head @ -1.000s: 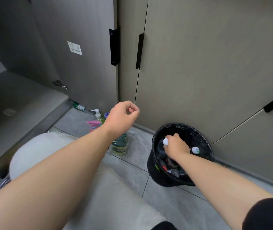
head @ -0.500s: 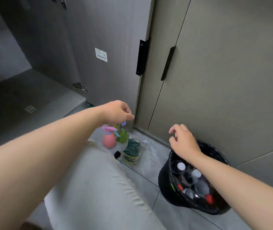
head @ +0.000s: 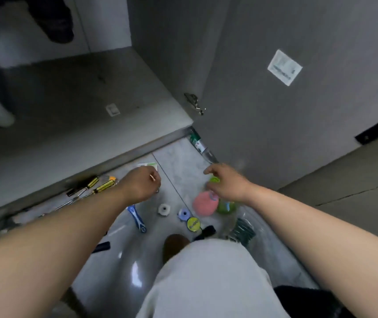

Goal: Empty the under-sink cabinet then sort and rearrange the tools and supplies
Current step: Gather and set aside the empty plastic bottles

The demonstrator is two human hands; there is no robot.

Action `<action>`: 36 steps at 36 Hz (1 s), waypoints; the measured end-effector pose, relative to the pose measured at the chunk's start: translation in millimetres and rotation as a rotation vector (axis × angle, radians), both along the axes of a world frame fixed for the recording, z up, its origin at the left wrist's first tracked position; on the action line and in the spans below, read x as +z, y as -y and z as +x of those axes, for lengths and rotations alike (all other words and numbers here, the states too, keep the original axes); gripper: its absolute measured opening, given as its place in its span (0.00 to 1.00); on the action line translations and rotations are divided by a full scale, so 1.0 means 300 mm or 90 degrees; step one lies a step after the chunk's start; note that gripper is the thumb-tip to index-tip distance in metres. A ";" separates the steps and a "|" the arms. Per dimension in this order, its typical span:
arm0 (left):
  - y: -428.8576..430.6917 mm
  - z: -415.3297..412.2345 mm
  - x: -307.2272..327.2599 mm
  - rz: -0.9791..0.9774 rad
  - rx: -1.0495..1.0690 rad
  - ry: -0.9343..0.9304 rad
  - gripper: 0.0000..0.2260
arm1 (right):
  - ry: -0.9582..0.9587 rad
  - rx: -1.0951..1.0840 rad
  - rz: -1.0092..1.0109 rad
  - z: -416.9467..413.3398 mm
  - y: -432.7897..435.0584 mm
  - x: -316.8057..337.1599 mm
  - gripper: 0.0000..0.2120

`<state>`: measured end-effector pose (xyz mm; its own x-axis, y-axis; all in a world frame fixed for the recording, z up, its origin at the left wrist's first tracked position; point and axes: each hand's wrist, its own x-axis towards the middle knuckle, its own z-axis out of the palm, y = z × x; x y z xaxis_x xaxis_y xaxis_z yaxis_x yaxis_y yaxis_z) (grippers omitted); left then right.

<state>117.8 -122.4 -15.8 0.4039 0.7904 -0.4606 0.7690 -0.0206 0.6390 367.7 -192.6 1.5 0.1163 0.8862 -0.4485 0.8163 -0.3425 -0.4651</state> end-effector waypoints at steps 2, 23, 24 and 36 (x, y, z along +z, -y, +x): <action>-0.036 -0.022 -0.083 -0.012 -0.019 -0.012 0.10 | 0.016 -0.004 -0.046 -0.025 -0.111 -0.100 0.25; -0.191 0.001 -0.627 -0.004 -0.090 -0.170 0.38 | 0.339 -0.213 -0.161 -0.054 -0.570 -0.639 0.48; -0.192 0.003 -0.631 0.021 -0.084 -0.166 0.37 | 0.367 -0.188 -0.162 -0.069 -0.561 -0.639 0.47; -0.202 0.047 -0.641 0.156 0.159 -0.033 0.09 | 0.387 -0.135 -0.071 -0.158 -0.513 -0.618 0.44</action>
<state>131.8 -61.8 -208.2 0.1652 0.9512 -0.2605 0.8011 0.0246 0.5980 320.2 -38.8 -184.1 0.5453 0.7681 -0.3357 0.8320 -0.5448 0.1050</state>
